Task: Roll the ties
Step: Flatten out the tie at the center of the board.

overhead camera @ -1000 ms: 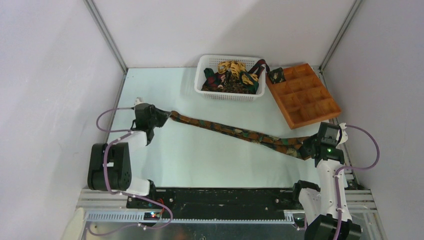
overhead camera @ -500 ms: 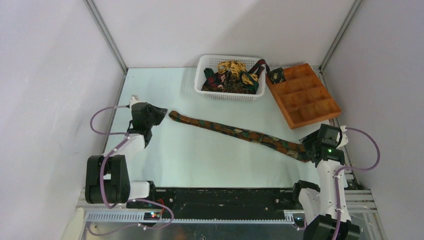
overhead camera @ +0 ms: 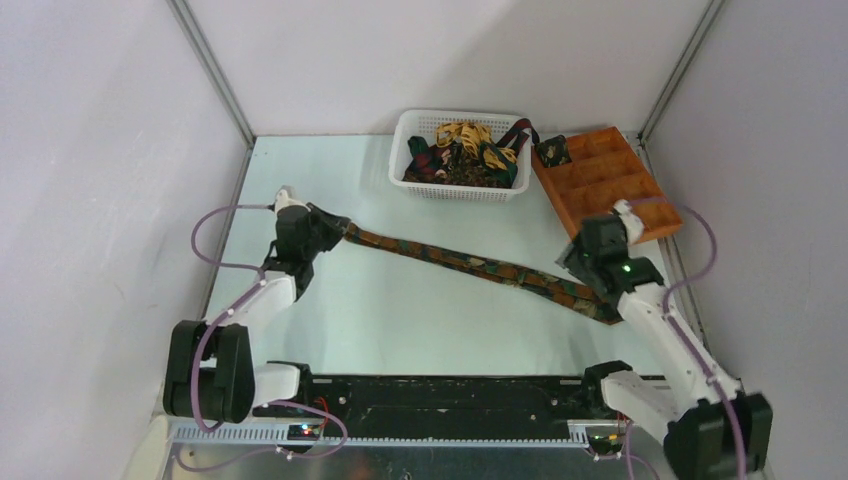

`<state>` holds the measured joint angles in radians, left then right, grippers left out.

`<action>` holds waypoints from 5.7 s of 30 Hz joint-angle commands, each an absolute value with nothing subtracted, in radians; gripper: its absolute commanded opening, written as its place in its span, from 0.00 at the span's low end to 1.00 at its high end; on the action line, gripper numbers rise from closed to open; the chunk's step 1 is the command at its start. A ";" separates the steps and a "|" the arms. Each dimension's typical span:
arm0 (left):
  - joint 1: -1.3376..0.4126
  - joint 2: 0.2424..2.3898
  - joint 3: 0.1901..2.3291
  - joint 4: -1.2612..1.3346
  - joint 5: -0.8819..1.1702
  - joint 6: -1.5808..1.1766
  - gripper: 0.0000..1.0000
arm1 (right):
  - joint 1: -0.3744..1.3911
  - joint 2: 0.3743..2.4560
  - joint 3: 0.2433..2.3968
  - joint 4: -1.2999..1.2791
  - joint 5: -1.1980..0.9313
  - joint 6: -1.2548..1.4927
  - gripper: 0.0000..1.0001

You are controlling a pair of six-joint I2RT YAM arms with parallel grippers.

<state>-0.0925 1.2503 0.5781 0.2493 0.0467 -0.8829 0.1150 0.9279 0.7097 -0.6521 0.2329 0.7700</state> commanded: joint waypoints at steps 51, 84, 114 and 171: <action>-0.195 1.467 0.705 0.224 -0.017 -0.833 0.38 | 0.456 1.326 0.716 -0.398 0.181 0.787 0.43; -0.194 1.490 0.711 0.224 -0.012 -0.839 0.36 | 0.429 1.463 0.716 -0.282 0.136 0.742 0.13; -0.193 1.548 0.734 0.203 -0.188 -0.855 0.49 | 0.428 1.449 0.716 -0.298 0.137 0.736 0.04; -0.089 1.637 0.762 0.262 -0.174 -0.875 0.00 | 0.423 1.424 0.716 -0.333 0.174 0.742 0.02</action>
<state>-0.1013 1.6539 0.7296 0.2455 -0.1478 -0.8898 0.4278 1.4559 0.7151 -0.3222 0.1432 0.7479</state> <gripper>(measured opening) 0.008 0.025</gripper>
